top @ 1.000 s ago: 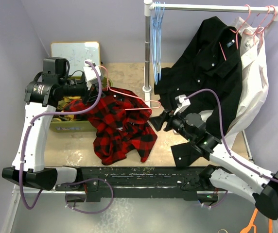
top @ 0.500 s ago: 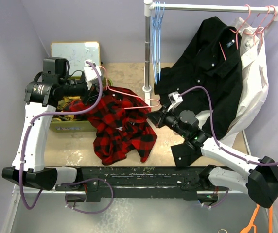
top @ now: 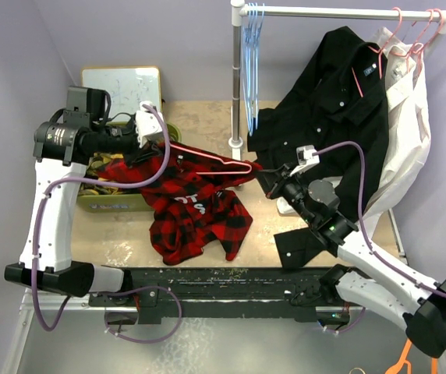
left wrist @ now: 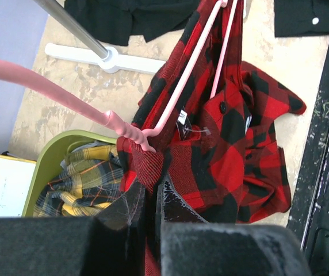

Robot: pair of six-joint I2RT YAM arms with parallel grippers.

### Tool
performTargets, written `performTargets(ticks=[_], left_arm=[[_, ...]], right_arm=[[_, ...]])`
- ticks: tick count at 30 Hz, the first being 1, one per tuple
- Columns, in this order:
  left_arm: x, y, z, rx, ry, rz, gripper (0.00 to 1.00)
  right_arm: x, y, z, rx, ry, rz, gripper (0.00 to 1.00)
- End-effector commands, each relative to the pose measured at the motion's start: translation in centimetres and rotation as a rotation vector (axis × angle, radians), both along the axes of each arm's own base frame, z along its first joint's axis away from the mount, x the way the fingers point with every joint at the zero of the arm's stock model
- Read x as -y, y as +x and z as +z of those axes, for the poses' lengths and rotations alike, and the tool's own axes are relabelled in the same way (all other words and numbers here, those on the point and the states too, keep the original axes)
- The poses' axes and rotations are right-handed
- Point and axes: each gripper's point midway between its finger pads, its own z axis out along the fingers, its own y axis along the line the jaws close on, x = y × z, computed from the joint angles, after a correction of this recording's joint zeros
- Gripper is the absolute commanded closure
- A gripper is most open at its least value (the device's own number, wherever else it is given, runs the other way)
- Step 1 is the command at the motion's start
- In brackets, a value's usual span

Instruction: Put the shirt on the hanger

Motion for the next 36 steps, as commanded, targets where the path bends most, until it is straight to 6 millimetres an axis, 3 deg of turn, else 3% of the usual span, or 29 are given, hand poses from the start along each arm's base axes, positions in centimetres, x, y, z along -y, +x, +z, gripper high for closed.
performTargets(ticks=[1, 8, 15, 19, 24, 30, 36], left_arm=[[-1.6, 0.8, 0.0, 0.073, 0.100, 0.018, 1.00], [-3.1, 4.4, -1.9, 0.092, 0.152, 0.161, 1.00], [-1.4, 6.8, -2.0, 0.104, 0.111, 0.241, 1.00], [0.7, 7.3, -1.1, 0.095, 0.042, 0.259, 1.00], [3.0, 5.7, 1.2, 0.062, -0.072, 0.219, 1.00], [3.1, 3.5, 4.5, 0.108, -0.150, 0.200, 1.00], [2.8, 2.2, 8.5, 0.170, -0.213, 0.216, 1.00]], right_arm=[[2.5, 0.8, 1.2, 0.030, -0.044, -0.100, 1.00], [2.4, -0.4, 5.9, 0.064, -0.060, -0.047, 1.00], [-0.1, -2.1, 6.4, -0.085, -0.030, 0.089, 1.00], [-3.7, -2.9, 7.3, -0.119, -0.020, 0.165, 1.00], [-9.4, -3.7, 11.3, -0.042, 0.029, 0.280, 1.00], [-14.2, -3.3, 17.4, 0.070, 0.085, 0.379, 1.00], [-19.2, -3.7, 20.4, 0.097, 0.107, 0.463, 1.00]])
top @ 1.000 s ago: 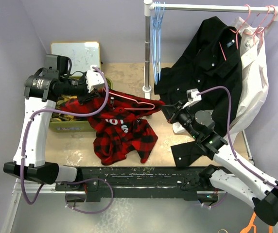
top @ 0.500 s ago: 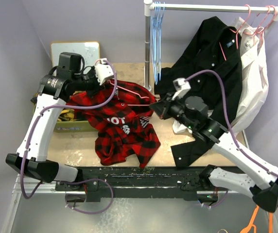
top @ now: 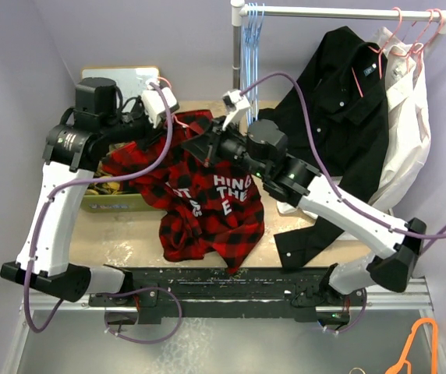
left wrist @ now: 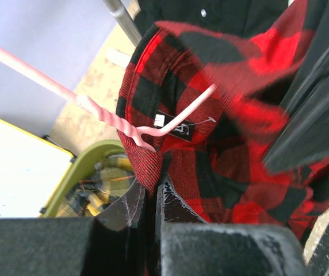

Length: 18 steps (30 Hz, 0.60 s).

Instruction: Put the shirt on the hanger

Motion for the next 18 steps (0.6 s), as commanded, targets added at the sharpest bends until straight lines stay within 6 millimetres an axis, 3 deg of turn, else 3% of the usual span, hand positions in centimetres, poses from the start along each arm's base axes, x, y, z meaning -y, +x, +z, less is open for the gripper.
performTargets(ticks=[1, 4, 10, 14, 18], left_arm=[[0.4, -1.8, 7.6, 0.166, -0.133, -0.007, 1.00], [-0.7, -1.5, 10.6, 0.243, -0.134, 0.061, 1.00], [-3.0, -2.8, 17.2, 0.410, -0.152, 0.158, 1.00], [-4.3, -3.3, 20.0, 0.494, -0.172, 0.221, 1.00], [-5.2, -3.9, 23.3, 0.598, -0.186, 0.249, 1.00]], right_arm=[[-3.6, -2.0, 7.0, 0.113, 0.131, 0.110, 1.00], [-4.3, -2.0, 9.6, 0.146, 0.166, 0.110, 1.00], [-3.1, -2.2, 15.6, 0.196, 0.251, 0.069, 1.00], [-2.6, -1.7, 16.8, 0.153, 0.321, 0.025, 1.00], [-4.4, -1.8, 16.7, 0.095, 0.375, 0.027, 1.00]])
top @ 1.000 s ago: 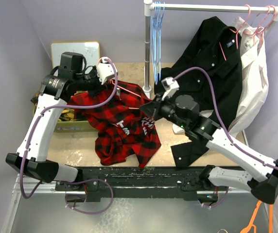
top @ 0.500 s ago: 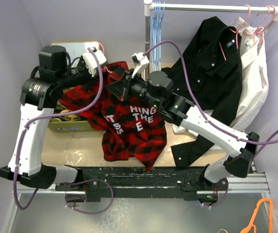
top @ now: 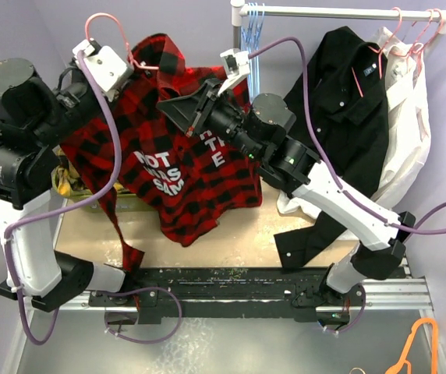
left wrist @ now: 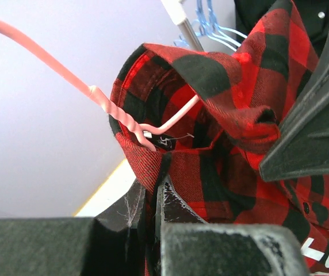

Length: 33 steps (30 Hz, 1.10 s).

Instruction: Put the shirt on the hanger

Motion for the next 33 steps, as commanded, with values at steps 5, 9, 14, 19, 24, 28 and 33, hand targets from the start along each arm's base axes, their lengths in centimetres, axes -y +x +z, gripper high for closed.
performTargets(ticks=[5, 9, 14, 19, 24, 28, 33], left_arm=[[-2.3, -1.1, 7.7, 0.255, -0.063, 0.105, 1.00], [-2.0, -1.2, 5.6, 0.191, -0.039, 0.087, 1.00], [-1.0, 0.1, -3.6, -0.030, 0.039, 0.052, 1.00], [0.2, -1.4, -10.7, -0.165, 0.102, -0.061, 1.00], [1.9, -3.6, -12.0, -0.194, 0.143, -0.222, 1.00], [2.3, -4.4, -13.1, -0.193, 0.223, -0.306, 1.00], [2.9, -4.6, -15.7, -0.210, 0.310, -0.395, 1.00]], right_arm=[[-1.8, -1.0, 5.3, 0.007, 0.120, -0.032, 1.00], [-1.6, -0.3, 3.8, -0.014, 0.129, -0.066, 1.00], [-2.1, -1.6, -2.8, -0.045, 0.113, 0.008, 1.00], [3.2, -2.1, -8.2, -0.121, 0.136, -0.100, 1.00], [4.5, -3.1, -8.3, -0.005, 0.089, -0.092, 0.39], [6.9, -6.1, -7.6, 0.290, -0.059, -0.039, 0.00], [10.7, -8.5, -10.8, 0.618, -0.302, -0.007, 0.00]])
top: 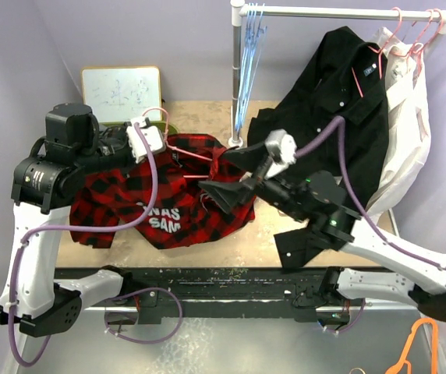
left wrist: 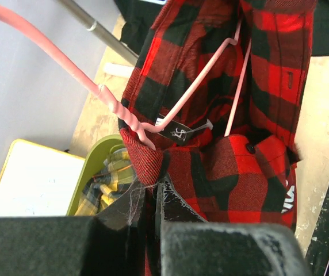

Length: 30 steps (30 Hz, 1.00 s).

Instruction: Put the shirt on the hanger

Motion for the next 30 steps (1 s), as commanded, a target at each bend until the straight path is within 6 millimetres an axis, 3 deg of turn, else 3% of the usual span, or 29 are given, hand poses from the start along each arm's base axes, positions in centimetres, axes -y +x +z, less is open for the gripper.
performTargets(ticks=[1, 5, 8, 12, 15, 20, 23, 25, 28, 30], left_arm=[[1.0, -0.8, -0.3, 0.062, 0.043, -0.148, 1.00], [1.6, -1.2, -1.0, 0.062, 0.062, -0.220, 1.00], [1.6, -0.8, -0.7, 0.074, 0.060, -0.216, 1.00], [2.1, -1.5, -0.6, 0.089, 0.063, -0.281, 1.00], [2.3, -2.1, -0.5, 0.104, 0.073, -0.321, 1.00], [2.6, -2.7, -0.3, 0.113, 0.074, -0.373, 1.00], [2.9, -2.9, -0.3, 0.110, 0.069, -0.396, 1.00], [3.2, -2.9, -0.3, 0.109, 0.059, -0.411, 1.00], [3.6, -2.9, -0.2, 0.102, 0.041, -0.433, 1.00], [3.8, -2.8, -0.5, 0.092, 0.035, -0.440, 1.00]], right_arm=[[3.8, -2.3, -0.6, 0.389, -0.196, 0.022, 0.00], [6.7, 0.6, -4.0, 0.339, -0.356, -0.029, 0.00], [7.9, 1.1, -5.7, 0.298, -0.354, 0.061, 0.00], [8.1, 2.0, -9.6, 0.300, -0.492, 0.085, 0.00], [7.6, 1.0, -12.0, 0.277, -0.552, 0.221, 0.01], [5.7, 0.6, -12.8, 0.229, -0.537, 0.356, 0.10], [4.6, 1.0, -13.8, 0.182, -0.535, 0.414, 0.23], [3.9, 1.6, -12.9, 0.185, -0.530, 0.422, 0.40], [2.9, 2.5, -11.3, 0.216, -0.498, 0.425, 0.74], [2.5, 2.4, -9.9, 0.209, -0.450, 0.434, 0.82]])
